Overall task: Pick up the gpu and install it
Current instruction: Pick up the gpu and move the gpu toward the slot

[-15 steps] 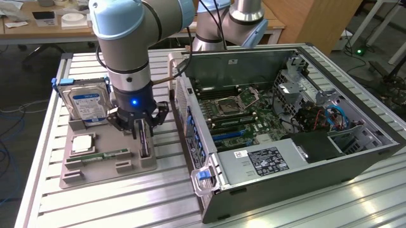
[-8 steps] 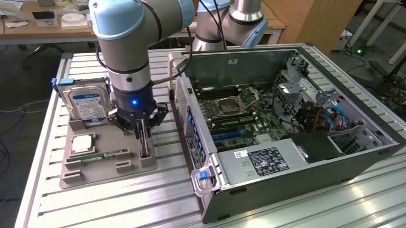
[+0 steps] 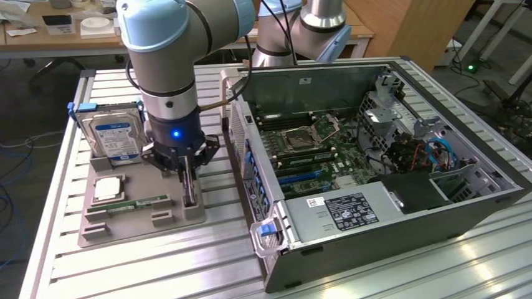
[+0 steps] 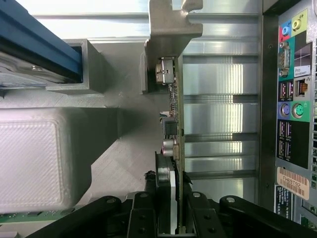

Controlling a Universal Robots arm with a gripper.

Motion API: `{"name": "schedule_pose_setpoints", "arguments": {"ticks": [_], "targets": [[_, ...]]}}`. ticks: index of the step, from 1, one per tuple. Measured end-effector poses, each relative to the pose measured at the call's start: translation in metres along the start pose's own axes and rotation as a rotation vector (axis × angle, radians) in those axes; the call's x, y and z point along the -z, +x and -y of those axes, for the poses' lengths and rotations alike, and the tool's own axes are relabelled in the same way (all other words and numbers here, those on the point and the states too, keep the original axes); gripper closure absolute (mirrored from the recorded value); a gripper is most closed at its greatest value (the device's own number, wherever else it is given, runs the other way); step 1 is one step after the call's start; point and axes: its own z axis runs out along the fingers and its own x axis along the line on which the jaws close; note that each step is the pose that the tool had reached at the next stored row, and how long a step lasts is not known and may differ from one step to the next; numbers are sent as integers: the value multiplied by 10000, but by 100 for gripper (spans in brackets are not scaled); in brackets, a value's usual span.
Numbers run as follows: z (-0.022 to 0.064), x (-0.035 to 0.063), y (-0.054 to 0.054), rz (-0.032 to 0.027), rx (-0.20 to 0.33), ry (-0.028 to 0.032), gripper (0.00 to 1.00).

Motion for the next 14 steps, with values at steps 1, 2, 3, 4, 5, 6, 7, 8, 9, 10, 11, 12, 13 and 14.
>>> {"name": "schedule_pose_setpoints", "arguments": {"ticks": [1,2,3,4,5,6,7,8,9,10,11,12,13,14], "targets": [[0,0,0,1,0,0,72],[0,0,0,0,0,0,72],[0,0,0,1,0,0,72],[0,0,0,0,0,0,72],[0,0,0,0,0,0,72],[0,0,0,0,0,-1,72],[0,0,0,1,0,0,72],[0,1,0,2,0,-2,72],[0,8,0,1,0,0,72],[1,19,-1,1,1,0,72],[2,32,-1,2,0,-3,72],[2,47,-1,1,0,-6,72],[2,52,-2,2,-1,-7,72],[2,56,-2,2,-1,-8,72]]}}
